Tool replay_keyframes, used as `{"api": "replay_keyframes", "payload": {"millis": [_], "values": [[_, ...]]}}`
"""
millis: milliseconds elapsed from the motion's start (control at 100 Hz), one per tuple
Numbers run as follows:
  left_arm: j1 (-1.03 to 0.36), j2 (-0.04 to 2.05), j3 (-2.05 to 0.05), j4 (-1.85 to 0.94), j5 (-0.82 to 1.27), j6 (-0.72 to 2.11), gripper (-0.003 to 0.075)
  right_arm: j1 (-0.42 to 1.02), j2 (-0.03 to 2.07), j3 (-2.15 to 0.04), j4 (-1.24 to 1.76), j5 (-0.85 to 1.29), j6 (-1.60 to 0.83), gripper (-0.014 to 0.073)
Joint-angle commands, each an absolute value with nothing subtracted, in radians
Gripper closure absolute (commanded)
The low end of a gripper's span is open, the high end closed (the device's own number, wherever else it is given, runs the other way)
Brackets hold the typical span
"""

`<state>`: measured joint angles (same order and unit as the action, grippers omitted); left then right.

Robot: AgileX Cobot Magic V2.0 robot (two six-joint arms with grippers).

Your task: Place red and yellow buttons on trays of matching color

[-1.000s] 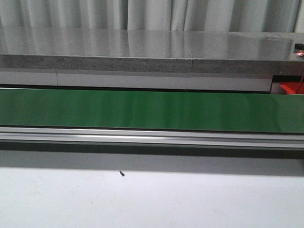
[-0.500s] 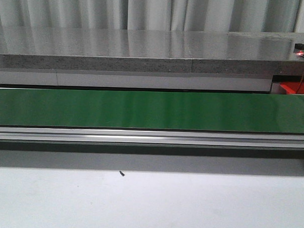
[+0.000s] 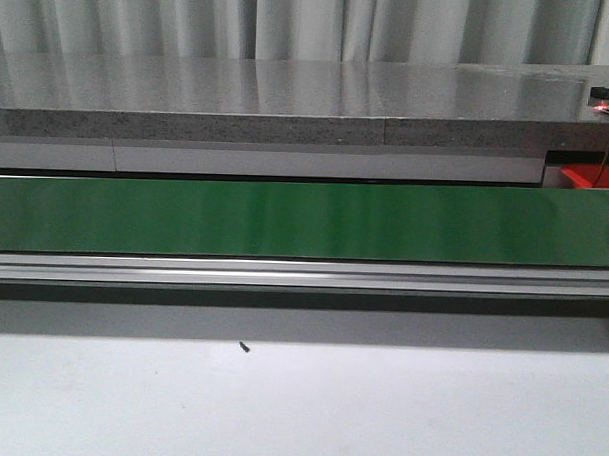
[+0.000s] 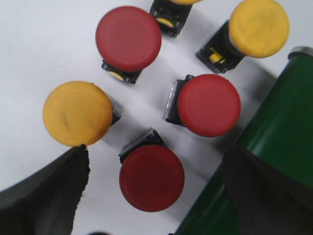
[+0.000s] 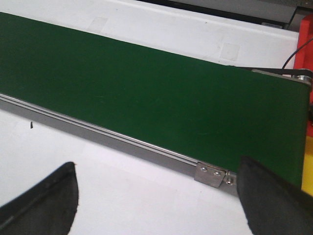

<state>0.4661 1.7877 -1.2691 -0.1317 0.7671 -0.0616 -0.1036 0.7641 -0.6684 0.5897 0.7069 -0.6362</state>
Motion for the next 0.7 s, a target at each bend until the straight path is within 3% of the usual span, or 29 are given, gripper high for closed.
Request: {"api": "replay_keyframes", "payload": {"millis": [0, 310, 570, 690], "values": [[0.466, 1.763, -1.302, -0.143, 0.744, -0.071, 0.0176, -0.104, 0.757, -0.695, 0.627, 0.655, -0.637, -0.0052], [0.466, 1.812, -1.302, -0.145, 0.739, -0.081, 0.0202, -0.104, 0.757, -0.695, 0.627, 0.652, -0.637, -0.0052], [0.466, 1.814, -1.302, -0.145, 0.750, -0.089, 0.0353, -0.104, 0.757, -0.695, 0.627, 0.649, -0.637, -0.0052], [0.466, 1.814, -1.302, -0.145, 0.759, -0.089, 0.0464, -0.104, 0.757, -0.695, 0.627, 0.641, -0.637, -0.0052]]}}
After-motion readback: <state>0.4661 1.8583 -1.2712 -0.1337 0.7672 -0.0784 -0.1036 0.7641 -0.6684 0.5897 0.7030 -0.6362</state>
